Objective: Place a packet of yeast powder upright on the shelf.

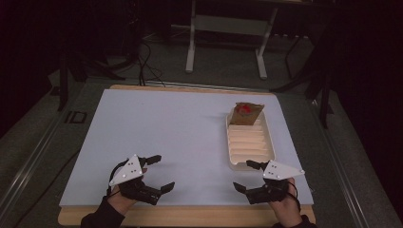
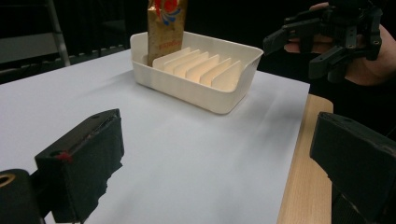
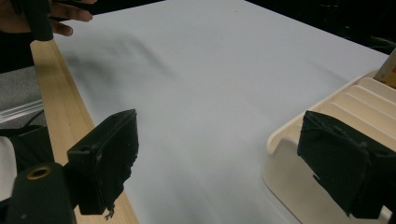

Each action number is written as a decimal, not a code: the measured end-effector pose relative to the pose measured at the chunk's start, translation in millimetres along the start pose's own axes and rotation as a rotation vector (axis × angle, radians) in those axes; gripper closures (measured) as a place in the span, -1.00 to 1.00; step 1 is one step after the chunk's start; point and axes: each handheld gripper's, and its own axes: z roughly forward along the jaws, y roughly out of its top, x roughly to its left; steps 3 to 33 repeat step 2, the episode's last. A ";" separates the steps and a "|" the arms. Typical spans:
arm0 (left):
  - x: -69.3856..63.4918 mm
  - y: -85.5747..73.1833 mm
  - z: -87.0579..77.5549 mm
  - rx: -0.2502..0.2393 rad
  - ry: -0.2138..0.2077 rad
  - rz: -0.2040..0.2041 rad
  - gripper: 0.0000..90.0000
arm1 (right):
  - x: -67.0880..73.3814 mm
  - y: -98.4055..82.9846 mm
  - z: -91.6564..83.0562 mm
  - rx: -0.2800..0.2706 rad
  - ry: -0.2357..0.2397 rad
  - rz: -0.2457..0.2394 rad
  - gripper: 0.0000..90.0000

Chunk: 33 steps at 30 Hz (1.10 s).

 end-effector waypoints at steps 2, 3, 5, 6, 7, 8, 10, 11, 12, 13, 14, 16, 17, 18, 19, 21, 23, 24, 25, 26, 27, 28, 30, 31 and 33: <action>0.2 -0.2 0.1 0.000 0.000 0.000 -0.92 | -0.3 -0.1 -0.3 0.001 -0.001 0.002 -0.73; 0.2 -0.2 0.1 0.000 0.000 0.000 -0.92 | -0.3 -0.1 -0.3 0.001 -0.001 0.002 -0.73; 0.2 -0.2 0.1 0.000 0.000 0.000 -0.92 | -0.3 -0.1 -0.3 0.001 -0.001 0.002 -0.73; 0.2 -0.2 0.1 0.000 0.000 0.000 -0.92 | -0.3 -0.1 -0.3 0.001 -0.001 0.002 -0.73; 0.2 -0.2 0.1 0.000 0.000 0.000 -0.92 | -0.3 -0.1 -0.3 0.001 -0.001 0.002 -0.73; 0.2 -0.2 0.1 0.000 0.000 0.000 -0.92 | -0.3 -0.1 -0.3 0.001 -0.001 0.002 -0.73; 0.2 -0.2 0.1 0.000 0.000 0.000 -0.92 | -0.3 -0.1 -0.3 0.001 -0.001 0.002 -0.73; 0.2 -0.2 0.1 0.000 0.000 0.000 -0.92 | -0.3 -0.1 -0.3 0.001 -0.001 0.002 -0.73; 0.2 -0.2 0.1 0.000 0.000 0.000 -0.92 | -0.3 -0.1 -0.3 0.001 -0.001 0.002 -0.73; 0.2 -0.2 0.1 0.000 0.000 0.000 -0.92 | -0.3 -0.1 -0.3 0.001 -0.001 0.002 -0.73; 0.2 -0.2 0.1 0.000 0.000 0.000 -0.92 | -0.3 -0.1 -0.3 0.001 -0.001 0.002 -0.73; 0.2 -0.2 0.1 0.000 0.000 0.000 -0.92 | -0.3 -0.1 -0.3 0.001 -0.001 0.002 -0.73; 0.2 -0.2 0.1 0.000 0.000 0.000 -0.92 | -0.3 -0.1 -0.3 0.001 -0.001 0.002 -0.73; 0.2 -0.2 0.1 0.000 0.000 0.000 -0.92 | -0.3 -0.1 -0.3 0.001 -0.001 0.002 -0.73; 0.2 -0.2 0.1 0.000 0.000 0.000 -0.92 | -0.3 -0.1 -0.3 0.001 -0.001 0.002 -0.73; 0.2 -0.2 0.1 0.000 0.000 0.000 -0.92 | -0.3 -0.1 -0.3 0.001 -0.001 0.002 -0.73; 0.2 -0.2 0.1 0.000 0.000 0.000 -0.92 | -0.3 -0.1 -0.3 0.001 -0.001 0.002 -0.73; 0.2 -0.2 0.1 0.000 0.000 0.000 -0.92 | -0.3 -0.1 -0.3 0.001 -0.001 0.002 -0.73; 0.2 -0.2 0.1 0.000 0.000 0.000 -0.92 | -0.3 -0.1 -0.3 0.001 -0.001 0.002 -0.73; 0.2 -0.2 0.1 0.000 0.000 0.000 -0.92 | -0.3 -0.1 -0.3 0.001 -0.001 0.002 -0.73; 0.2 -0.2 0.1 0.000 0.000 0.000 -0.92 | -0.3 -0.1 -0.3 0.001 -0.001 0.002 -0.73; 0.2 -0.2 0.1 0.000 0.000 0.000 -0.92 | -0.3 -0.1 -0.3 0.001 -0.001 0.002 -0.73; 0.2 -0.2 0.1 0.000 0.000 0.000 -0.92 | -0.3 -0.1 -0.3 0.001 -0.001 0.002 -0.73; 0.2 -0.2 0.1 0.000 0.000 0.000 -0.92 | -0.3 -0.1 -0.3 0.001 -0.001 0.002 -0.73; 0.2 -0.2 0.1 0.000 0.000 0.000 -0.92 | -0.3 -0.1 -0.3 0.001 -0.001 0.002 -0.73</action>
